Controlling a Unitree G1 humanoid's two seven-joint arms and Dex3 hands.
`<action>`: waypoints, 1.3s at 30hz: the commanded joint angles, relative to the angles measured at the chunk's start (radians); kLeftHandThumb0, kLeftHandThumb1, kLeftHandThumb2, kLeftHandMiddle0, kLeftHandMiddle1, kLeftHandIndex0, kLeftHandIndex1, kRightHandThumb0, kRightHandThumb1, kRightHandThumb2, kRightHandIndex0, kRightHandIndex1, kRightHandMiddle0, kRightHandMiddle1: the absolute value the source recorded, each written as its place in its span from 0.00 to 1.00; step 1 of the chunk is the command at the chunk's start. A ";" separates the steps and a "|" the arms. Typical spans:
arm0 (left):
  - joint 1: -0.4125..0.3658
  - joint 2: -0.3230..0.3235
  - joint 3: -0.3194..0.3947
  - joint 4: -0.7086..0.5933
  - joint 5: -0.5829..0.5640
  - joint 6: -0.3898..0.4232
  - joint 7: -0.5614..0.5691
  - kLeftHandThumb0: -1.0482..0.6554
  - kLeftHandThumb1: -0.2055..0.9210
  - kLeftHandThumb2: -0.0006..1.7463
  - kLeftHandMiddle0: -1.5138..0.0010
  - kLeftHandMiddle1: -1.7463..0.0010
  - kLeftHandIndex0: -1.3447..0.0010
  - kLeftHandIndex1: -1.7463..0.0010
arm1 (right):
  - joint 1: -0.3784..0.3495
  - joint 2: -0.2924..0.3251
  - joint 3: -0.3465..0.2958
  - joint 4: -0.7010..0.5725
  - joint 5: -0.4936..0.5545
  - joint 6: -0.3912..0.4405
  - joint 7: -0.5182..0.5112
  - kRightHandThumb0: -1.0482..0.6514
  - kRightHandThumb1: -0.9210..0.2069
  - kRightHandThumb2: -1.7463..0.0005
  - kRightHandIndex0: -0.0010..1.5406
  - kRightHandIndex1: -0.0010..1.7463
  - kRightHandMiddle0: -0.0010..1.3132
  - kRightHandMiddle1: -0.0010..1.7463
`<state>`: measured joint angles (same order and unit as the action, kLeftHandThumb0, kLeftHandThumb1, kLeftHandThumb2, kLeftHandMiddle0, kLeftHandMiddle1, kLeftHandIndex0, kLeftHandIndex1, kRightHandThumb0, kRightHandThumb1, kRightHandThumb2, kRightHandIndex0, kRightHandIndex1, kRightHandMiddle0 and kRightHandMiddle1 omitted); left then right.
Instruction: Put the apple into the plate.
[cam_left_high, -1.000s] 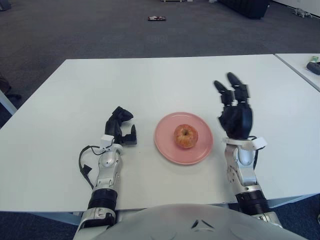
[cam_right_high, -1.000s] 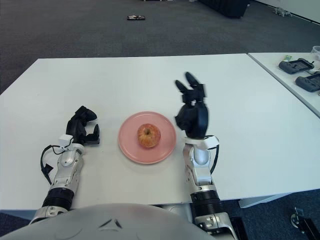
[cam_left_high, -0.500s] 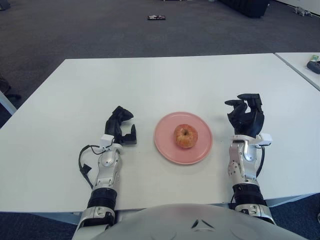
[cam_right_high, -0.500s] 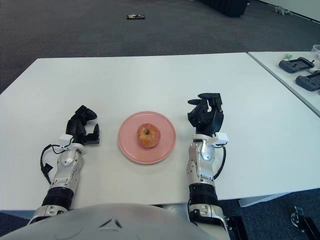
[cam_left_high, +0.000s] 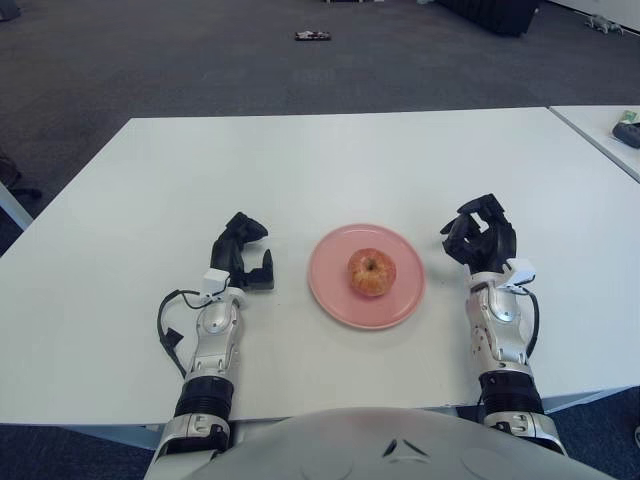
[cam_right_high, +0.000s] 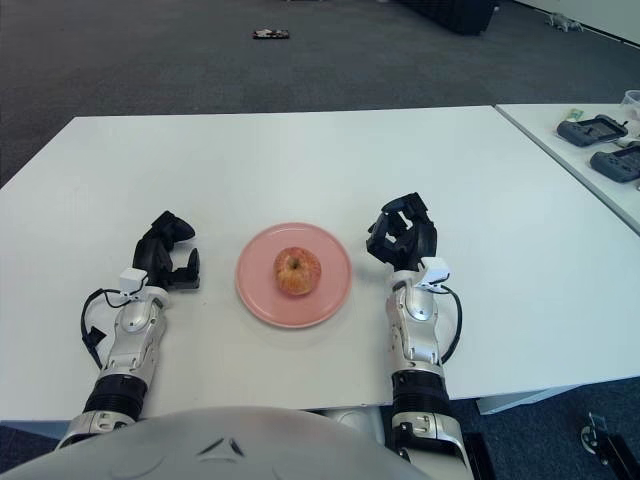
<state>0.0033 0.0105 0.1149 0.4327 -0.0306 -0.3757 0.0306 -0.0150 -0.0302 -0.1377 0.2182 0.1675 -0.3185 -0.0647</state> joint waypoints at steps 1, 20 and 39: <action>0.039 -0.003 -0.002 0.036 0.000 0.042 0.000 0.61 0.13 1.00 0.40 0.00 0.51 0.02 | 0.002 -0.011 0.004 0.008 -0.029 0.031 0.008 0.35 0.48 0.29 0.52 1.00 0.42 1.00; 0.037 -0.009 0.004 0.037 -0.005 0.047 0.004 0.61 0.13 1.00 0.40 0.00 0.51 0.01 | -0.013 -0.041 0.017 0.125 -0.098 0.135 0.035 0.36 0.43 0.33 0.47 0.97 0.39 1.00; 0.047 -0.014 0.007 0.022 -0.010 0.040 0.001 0.61 0.12 1.00 0.40 0.00 0.49 0.03 | 0.017 -0.012 0.004 0.122 -0.081 0.180 0.037 0.36 0.41 0.34 0.46 0.97 0.38 1.00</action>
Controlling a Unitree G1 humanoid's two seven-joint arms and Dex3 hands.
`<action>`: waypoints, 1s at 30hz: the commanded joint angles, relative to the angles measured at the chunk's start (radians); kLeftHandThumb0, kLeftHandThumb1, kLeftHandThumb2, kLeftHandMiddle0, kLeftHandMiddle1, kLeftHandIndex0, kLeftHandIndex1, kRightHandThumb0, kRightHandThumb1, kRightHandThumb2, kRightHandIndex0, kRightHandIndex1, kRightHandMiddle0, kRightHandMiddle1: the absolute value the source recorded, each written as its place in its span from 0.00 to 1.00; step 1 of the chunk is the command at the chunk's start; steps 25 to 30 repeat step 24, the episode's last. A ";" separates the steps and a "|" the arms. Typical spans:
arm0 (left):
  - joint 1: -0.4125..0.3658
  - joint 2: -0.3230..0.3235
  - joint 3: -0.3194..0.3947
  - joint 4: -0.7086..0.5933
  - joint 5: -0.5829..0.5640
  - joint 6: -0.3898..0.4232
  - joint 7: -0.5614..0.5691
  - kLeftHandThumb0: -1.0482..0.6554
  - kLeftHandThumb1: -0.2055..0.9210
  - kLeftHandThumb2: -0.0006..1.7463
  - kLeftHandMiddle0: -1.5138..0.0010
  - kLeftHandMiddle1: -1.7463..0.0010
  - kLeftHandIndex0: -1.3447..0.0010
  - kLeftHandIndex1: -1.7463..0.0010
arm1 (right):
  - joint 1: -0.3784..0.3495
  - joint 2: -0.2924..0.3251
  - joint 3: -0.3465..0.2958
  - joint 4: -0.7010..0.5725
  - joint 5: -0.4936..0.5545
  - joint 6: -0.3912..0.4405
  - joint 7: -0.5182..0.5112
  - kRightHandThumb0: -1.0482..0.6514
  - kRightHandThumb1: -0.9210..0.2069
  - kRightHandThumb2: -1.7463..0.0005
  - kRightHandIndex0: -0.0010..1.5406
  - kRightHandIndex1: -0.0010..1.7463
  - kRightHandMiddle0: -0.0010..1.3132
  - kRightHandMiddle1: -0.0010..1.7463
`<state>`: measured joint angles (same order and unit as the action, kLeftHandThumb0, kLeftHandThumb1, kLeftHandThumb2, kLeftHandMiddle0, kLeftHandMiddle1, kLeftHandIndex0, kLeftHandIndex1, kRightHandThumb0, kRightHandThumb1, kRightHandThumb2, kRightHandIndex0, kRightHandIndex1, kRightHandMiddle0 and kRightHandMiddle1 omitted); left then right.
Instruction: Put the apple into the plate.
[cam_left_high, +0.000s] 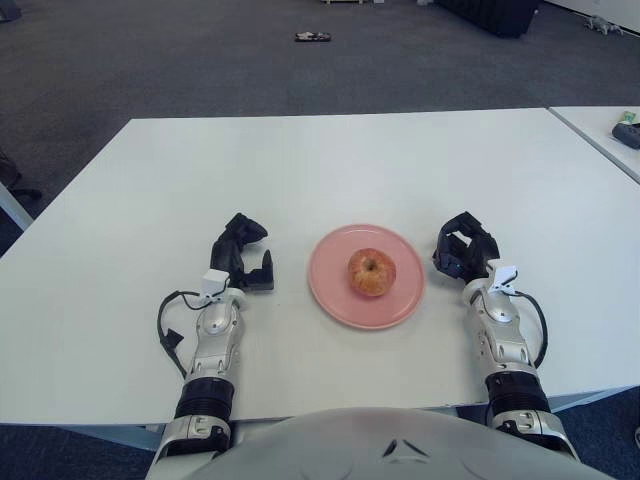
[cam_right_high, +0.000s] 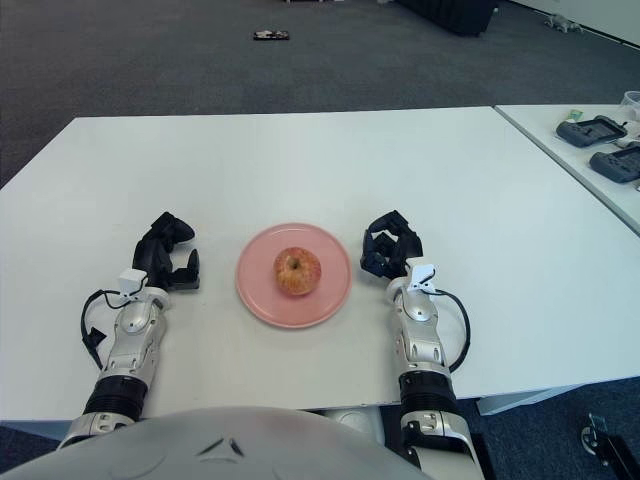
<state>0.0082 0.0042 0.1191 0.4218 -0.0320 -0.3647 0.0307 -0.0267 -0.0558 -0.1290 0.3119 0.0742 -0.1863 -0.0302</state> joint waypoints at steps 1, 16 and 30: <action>0.042 -0.007 0.003 0.033 -0.009 0.030 0.000 0.61 0.12 1.00 0.40 0.00 0.49 0.03 | 0.030 0.015 -0.005 0.028 0.012 0.049 0.002 0.36 0.41 0.35 0.45 0.97 0.38 1.00; 0.044 -0.001 0.000 0.019 0.002 0.055 0.003 0.61 0.13 1.00 0.40 0.00 0.50 0.02 | 0.043 0.029 -0.017 0.034 0.026 0.022 -0.003 0.36 0.40 0.35 0.45 0.97 0.37 1.00; 0.044 -0.004 0.003 0.021 -0.009 0.042 -0.005 0.61 0.13 1.00 0.40 0.00 0.50 0.02 | 0.041 0.036 -0.028 0.052 0.035 -0.011 0.004 0.36 0.41 0.35 0.45 0.98 0.38 1.00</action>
